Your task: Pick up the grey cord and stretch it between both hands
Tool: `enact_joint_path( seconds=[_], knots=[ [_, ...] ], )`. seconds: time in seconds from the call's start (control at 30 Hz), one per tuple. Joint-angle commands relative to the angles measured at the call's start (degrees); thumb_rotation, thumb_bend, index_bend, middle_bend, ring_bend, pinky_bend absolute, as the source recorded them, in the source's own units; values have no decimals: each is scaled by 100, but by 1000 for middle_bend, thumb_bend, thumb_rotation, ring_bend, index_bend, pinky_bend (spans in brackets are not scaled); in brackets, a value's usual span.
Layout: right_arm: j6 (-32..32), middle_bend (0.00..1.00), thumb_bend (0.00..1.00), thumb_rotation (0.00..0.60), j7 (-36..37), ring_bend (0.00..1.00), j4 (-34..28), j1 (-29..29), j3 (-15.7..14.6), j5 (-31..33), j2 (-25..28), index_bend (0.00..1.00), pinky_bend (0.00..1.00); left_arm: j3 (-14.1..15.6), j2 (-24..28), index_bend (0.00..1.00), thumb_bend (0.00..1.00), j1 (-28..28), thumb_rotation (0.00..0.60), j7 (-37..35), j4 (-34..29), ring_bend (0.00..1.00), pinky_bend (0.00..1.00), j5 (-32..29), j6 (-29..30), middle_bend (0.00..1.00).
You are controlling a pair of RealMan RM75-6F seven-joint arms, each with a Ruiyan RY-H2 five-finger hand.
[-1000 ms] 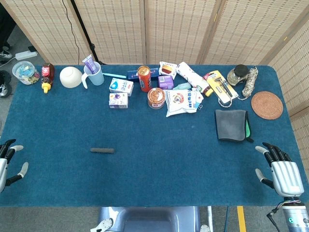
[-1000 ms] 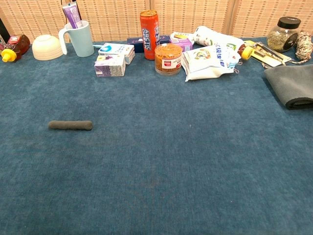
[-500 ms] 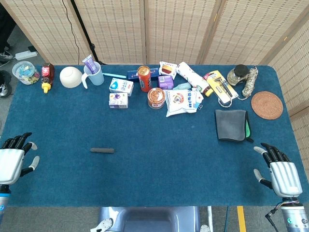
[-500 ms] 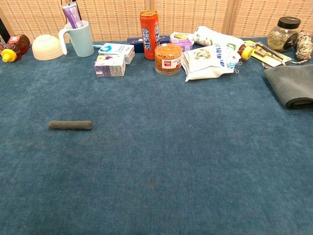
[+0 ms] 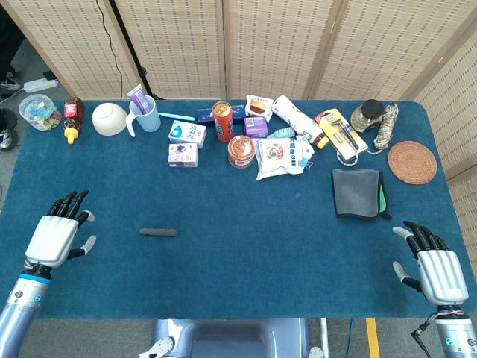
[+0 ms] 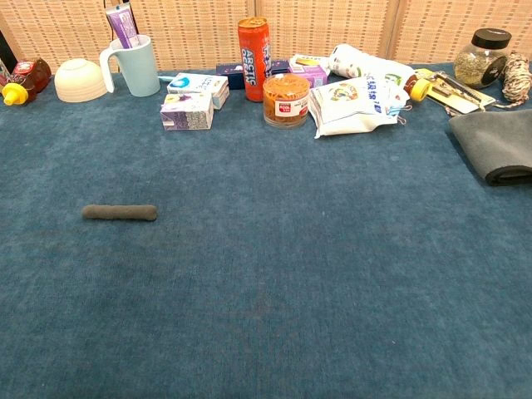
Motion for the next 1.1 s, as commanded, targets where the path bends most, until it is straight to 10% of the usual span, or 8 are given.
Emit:
enact_joint_path(
  seconds=[0.03,1.1],
  knots=[
    [31,163,334,600,12,173,-10,-22,-2,0,17,229,263,-43,-236,405,289,-165,451,82,164,45,148,-158,-216,58],
    [139,163,334,600,-100,174,-186,-173,-17,68,168,229,263,-86,-2064,497,259,-809,446,264,1681,59,148,-688,-636,63]
  ],
)
